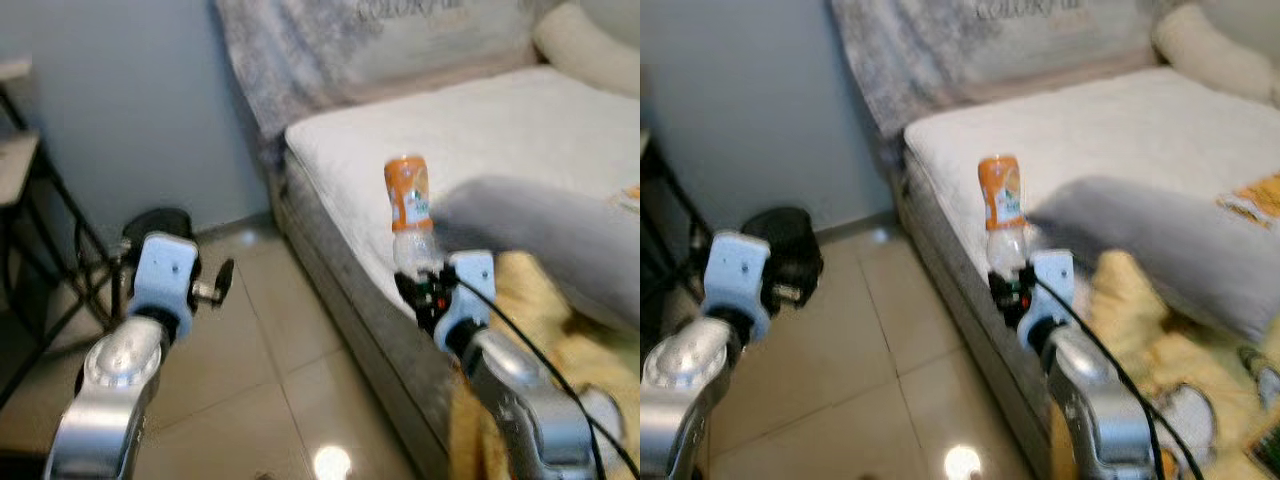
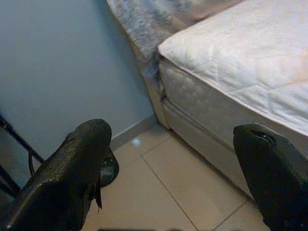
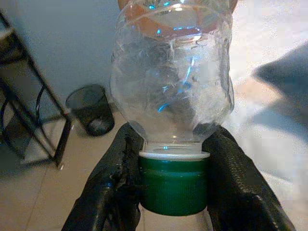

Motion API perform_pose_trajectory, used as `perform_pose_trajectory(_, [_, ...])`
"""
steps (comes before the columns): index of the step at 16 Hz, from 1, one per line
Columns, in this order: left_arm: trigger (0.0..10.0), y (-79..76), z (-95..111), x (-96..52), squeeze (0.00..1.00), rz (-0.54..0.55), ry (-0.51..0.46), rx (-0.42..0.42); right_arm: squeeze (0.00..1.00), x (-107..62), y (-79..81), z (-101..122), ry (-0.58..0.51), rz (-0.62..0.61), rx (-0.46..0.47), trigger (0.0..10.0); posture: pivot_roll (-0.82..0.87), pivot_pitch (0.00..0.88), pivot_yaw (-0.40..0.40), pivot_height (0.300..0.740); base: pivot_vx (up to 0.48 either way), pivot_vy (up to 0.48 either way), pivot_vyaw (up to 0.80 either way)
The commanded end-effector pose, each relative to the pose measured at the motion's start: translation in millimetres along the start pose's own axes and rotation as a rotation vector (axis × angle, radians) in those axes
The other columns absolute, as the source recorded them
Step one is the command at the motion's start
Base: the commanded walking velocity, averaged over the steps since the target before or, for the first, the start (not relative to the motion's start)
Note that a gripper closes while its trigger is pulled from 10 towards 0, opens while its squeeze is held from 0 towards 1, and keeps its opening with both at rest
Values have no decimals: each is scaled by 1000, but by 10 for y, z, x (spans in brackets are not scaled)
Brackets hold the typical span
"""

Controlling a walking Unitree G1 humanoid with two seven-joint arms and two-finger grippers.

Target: Clean up the room

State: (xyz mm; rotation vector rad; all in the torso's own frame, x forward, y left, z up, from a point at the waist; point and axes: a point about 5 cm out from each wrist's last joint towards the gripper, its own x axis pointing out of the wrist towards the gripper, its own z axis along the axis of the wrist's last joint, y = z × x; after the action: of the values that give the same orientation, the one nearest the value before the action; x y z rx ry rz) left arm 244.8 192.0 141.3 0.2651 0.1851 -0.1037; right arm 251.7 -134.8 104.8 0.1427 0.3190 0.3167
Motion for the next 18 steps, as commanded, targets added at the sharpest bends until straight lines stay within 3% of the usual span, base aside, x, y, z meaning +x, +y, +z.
perform_pose_trajectory(1, [10000, 22, -22, 3, 0, 17, 10, 4, 0, 25, 58, 70, -17, 26, -16, 10000, -55, 0, 35, 740, 281, 0, 800])
perform_pose_trajectory(5, [10000, -6, 3, 20, 0, 13, 1, -4, 0, 52, 9, 112, -41, -28, -63, 10000, -58, 0, 31, 740, 284, 0, 200])
perform_pose_trajectory(9, [10000, 17, -12, 4, 0, 22, 7, -5, 0, 69, 8, 123, -67, -109, -169, 10000, -60, 0, 27, 740, 297, 0, 0])
perform_pose_trajectory(13, [10000, 21, 6, 8, 0, 28, 5, -8, 0, 50, -17, 82, -39, -55, -85, 10000, -57, 0, 27, 740, 308, 0, 0])
perform_pose_trajectory(18, [10000, 25, 33, 42, 0, 28, 0, -10, 0, 73, -26, 82, -22, -31, -132, 10000, -58, 0, 30, 740, 310, 0, 0])
